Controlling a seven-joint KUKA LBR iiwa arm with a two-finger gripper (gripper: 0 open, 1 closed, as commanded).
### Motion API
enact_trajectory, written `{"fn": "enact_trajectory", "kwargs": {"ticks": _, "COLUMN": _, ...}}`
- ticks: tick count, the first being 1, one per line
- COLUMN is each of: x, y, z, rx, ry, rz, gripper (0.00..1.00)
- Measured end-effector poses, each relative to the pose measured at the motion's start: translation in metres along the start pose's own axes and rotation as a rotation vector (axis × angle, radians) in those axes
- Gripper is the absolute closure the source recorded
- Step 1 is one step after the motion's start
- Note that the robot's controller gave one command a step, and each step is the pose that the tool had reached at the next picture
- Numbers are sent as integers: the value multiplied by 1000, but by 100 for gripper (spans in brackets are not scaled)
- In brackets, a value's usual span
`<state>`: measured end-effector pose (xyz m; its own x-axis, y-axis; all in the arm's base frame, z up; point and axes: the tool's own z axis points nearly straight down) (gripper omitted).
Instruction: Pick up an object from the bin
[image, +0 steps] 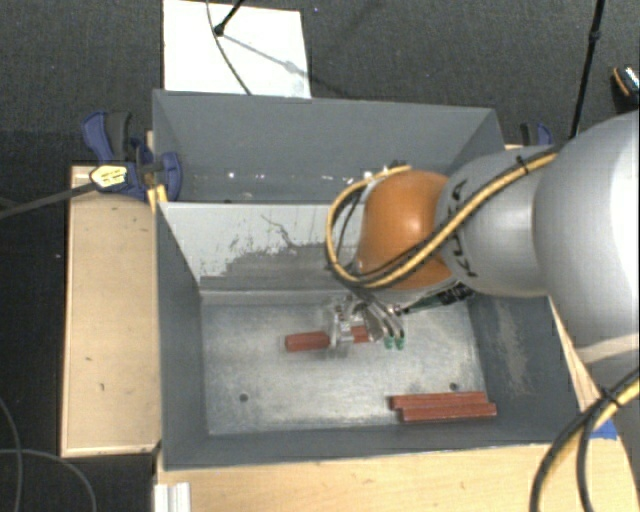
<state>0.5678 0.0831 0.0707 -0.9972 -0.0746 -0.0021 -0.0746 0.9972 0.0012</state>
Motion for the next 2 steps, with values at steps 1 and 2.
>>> {"fn": "enact_trajectory", "kwargs": {"ticks": 1, "x": -14, "y": -3, "z": -126, "rx": 1, "ry": -10, "rz": -61, "gripper": 100}}
{"fn": "enact_trajectory", "kwargs": {"ticks": 2, "x": 25, "y": -27, "z": -187, "rx": 3, "ry": -5, "rz": -469, "gripper": 100}}
